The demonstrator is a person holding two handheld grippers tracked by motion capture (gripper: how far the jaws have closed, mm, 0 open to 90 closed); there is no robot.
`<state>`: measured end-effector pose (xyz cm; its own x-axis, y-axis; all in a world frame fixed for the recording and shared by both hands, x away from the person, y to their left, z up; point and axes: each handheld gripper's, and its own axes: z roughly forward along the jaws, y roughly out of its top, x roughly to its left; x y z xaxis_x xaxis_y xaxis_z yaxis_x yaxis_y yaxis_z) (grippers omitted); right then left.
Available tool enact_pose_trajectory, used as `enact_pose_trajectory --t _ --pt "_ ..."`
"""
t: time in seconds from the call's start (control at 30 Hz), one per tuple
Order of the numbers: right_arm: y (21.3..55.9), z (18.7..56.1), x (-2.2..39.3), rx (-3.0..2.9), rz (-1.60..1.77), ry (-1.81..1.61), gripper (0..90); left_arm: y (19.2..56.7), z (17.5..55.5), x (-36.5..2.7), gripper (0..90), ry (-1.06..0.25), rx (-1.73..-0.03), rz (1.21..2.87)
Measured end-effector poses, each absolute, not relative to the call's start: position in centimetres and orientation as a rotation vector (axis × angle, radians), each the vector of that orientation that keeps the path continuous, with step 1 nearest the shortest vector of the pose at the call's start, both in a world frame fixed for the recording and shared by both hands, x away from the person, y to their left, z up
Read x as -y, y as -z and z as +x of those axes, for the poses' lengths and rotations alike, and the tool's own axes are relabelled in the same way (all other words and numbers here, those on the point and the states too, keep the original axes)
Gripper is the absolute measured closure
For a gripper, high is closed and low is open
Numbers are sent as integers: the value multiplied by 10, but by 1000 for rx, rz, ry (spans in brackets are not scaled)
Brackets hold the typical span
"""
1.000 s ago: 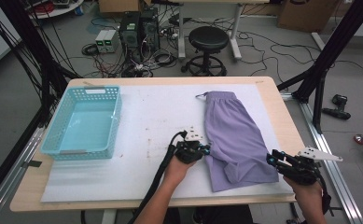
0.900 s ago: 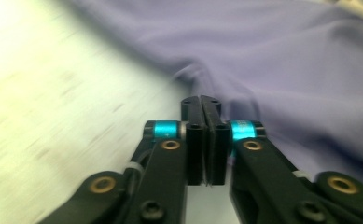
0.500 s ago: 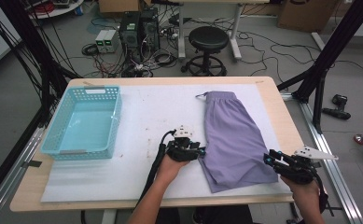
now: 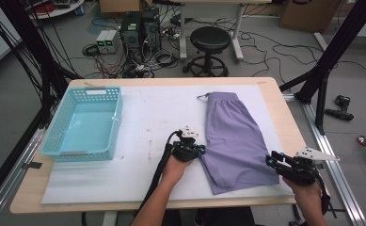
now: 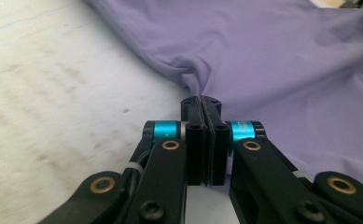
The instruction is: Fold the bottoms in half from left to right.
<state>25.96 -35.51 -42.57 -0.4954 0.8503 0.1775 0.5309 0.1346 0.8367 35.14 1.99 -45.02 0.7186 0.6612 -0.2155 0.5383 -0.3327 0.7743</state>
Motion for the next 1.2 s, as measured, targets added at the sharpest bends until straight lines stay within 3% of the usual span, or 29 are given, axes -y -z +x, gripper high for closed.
enact_pose_trajectory --t 0.2,0.33,0.4,0.47,0.5,0.57,0.9,1.07,1.2 --pt "429 261 365 -2016 1436 -1225 625 452 351 -25 844 -213 -954 2007" --pt "434 264 365 -2060 1455 -1192 639 452 351 -29 679 -169 -972 1955" --pt "439 270 361 -2100 1462 -1141 669 452 351 -28 643 -164 -964 1965" --pt "443 276 358 -2139 1461 -1124 813 454 351 -26 651 -147 -956 1990" --pt "444 277 357 -2159 1454 -1104 895 456 350 -23 696 -148 -944 2020" --pt "446 281 353 -2198 1429 -1046 899 456 348 -20 870 -183 -906 2052" --pt "446 295 348 -2128 1408 -994 898 457 353 -26 880 -274 -992 1986" --pt "445 295 345 -2088 1438 -1044 721 452 352 -36 688 -285 -992 1930" --pt "433 283 347 -2014 1421 -1191 672 444 347 -56 595 -310 -950 1838"
